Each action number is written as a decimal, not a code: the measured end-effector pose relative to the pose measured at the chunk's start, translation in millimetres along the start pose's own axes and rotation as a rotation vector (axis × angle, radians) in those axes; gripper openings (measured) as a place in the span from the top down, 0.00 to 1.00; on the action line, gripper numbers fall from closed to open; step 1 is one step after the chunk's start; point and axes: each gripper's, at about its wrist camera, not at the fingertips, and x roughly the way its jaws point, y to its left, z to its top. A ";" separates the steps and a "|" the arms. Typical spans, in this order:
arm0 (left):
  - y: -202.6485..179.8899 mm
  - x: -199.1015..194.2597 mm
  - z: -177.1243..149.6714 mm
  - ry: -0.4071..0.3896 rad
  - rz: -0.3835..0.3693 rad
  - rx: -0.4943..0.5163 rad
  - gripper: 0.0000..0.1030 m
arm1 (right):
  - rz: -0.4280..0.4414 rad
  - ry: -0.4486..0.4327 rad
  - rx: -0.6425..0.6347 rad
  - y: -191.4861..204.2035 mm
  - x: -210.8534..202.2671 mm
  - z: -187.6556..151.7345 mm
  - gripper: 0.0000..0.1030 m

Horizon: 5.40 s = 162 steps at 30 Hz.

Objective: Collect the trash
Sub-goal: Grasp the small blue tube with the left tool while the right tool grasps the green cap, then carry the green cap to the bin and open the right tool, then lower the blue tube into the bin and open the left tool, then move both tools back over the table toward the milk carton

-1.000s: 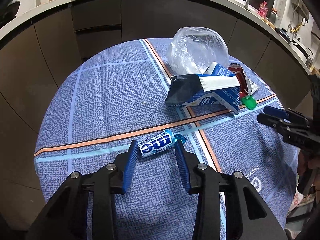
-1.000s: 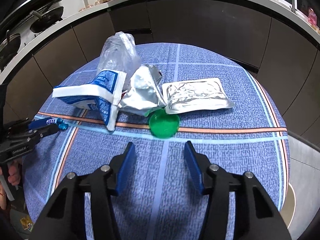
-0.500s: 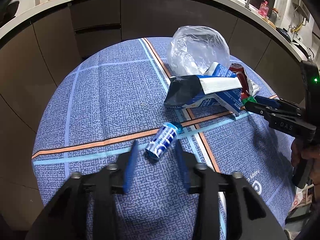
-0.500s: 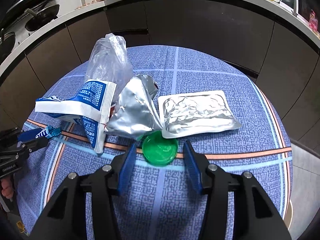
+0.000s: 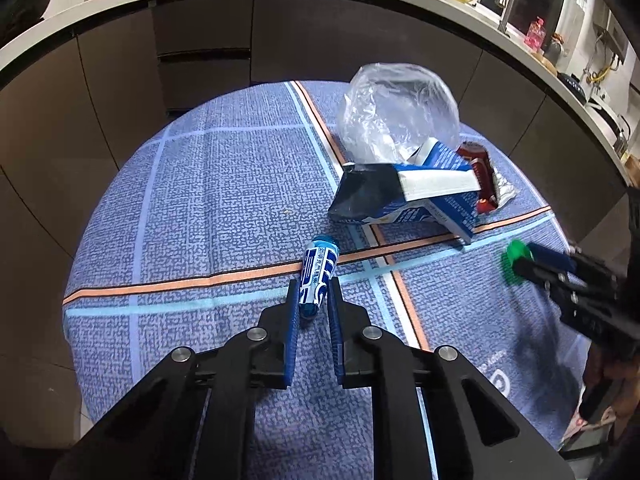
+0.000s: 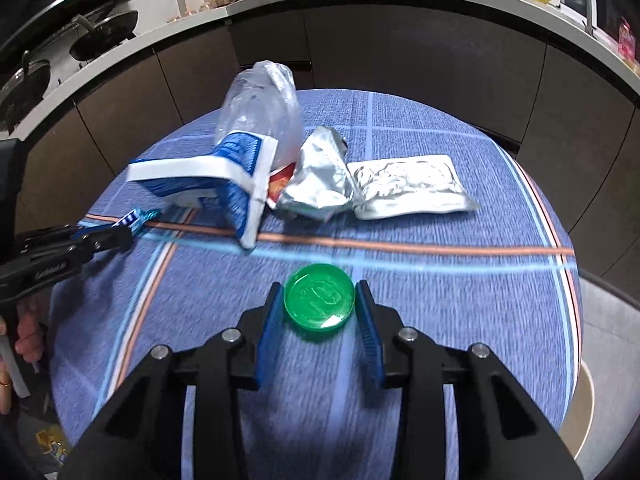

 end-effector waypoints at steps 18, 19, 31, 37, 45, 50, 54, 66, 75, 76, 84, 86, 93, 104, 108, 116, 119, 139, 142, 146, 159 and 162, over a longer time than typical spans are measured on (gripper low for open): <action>-73.2 -89.9 -25.8 -0.128 -0.120 0.038 0.89 | 0.019 -0.118 0.055 -7.7 -99.9 -31.6 0.64; -79.2 -93.2 -27.4 -0.131 -0.127 0.049 0.89 | 0.016 -0.123 0.057 -9.6 -105.6 -35.8 0.64; -157.1 -104.0 -33.1 -0.134 -0.243 0.184 0.89 | -0.048 -0.160 0.143 -48.9 -145.3 -70.0 0.64; -200.7 -94.4 -32.5 -0.108 -0.301 0.239 0.89 | -0.097 -0.153 0.208 -81.1 -156.2 -93.0 0.64; -262.3 -69.0 -30.7 -0.052 -0.369 0.331 0.89 | -0.177 -0.117 0.321 -133.7 -164.4 -134.4 0.64; -299.5 -44.7 -31.3 0.002 -0.405 0.390 0.89 | -0.200 -0.095 0.370 -160.0 -159.6 -158.0 0.64; -326.4 -21.5 -34.3 0.057 -0.419 0.426 0.89 | -0.193 -0.064 0.407 -177.3 -146.3 -174.4 0.64; -375.4 29.8 -40.3 0.144 -0.423 0.529 0.88 | -0.169 -0.004 0.469 -207.1 -110.2 -196.2 0.64; -388.9 44.8 -37.8 0.100 -0.375 0.570 0.29 | -0.187 -0.006 0.431 -210.8 -90.9 -199.5 0.24; -388.5 43.1 -36.1 0.083 -0.372 0.565 0.27 | -0.188 -0.004 0.420 -210.2 -90.6 -199.9 0.19; -378.0 36.3 -21.6 0.033 -0.347 0.464 0.08 | -0.176 0.005 0.412 -209.7 -87.4 -205.4 0.03; -376.2 35.1 -20.6 0.035 -0.344 0.452 0.08 | -0.172 0.011 0.417 -209.6 -86.6 -205.8 0.03; -371.4 27.4 -21.3 0.016 -0.331 0.453 0.08 | -0.176 0.010 0.411 -204.1 -90.6 -202.7 0.03; -358.2 12.4 -20.0 -0.008 -0.328 0.425 0.08 | -0.176 -0.010 0.406 -197.2 -102.1 -194.1 0.03; -351.6 6.9 -17.9 -0.018 -0.326 0.420 0.08 | -0.179 -0.018 0.397 -192.1 -106.0 -190.3 0.03; -338.2 -6.9 -14.8 -0.038 -0.324 0.389 0.08 | -0.189 -0.041 0.366 -179.2 -118.0 -178.3 0.03; -330.0 -12.3 -14.2 -0.047 -0.316 0.375 0.08 | -0.189 -0.047 0.352 -174.2 -122.0 -174.8 0.03; -201.6 -40.2 -33.3 -0.031 -0.209 0.093 0.08 | -0.119 -0.077 0.163 -104.1 -131.4 -132.4 0.03; -170.9 -45.6 -36.4 -0.033 -0.177 0.038 0.08 | -0.103 -0.098 0.120 -88.2 -129.7 -119.8 0.03; -139.1 -54.1 -37.9 -0.050 -0.131 -0.004 0.08 | -0.055 -0.145 0.115 -71.3 -128.7 -103.7 0.03; -48.3 -67.5 -26.3 -0.109 -0.055 -0.114 0.08 | 0.064 -0.191 0.070 -22.0 -104.4 -42.0 0.03; -40.7 -66.9 -19.9 -0.115 -0.061 -0.124 0.08 | 0.077 -0.174 0.068 -13.1 -93.9 -32.1 0.03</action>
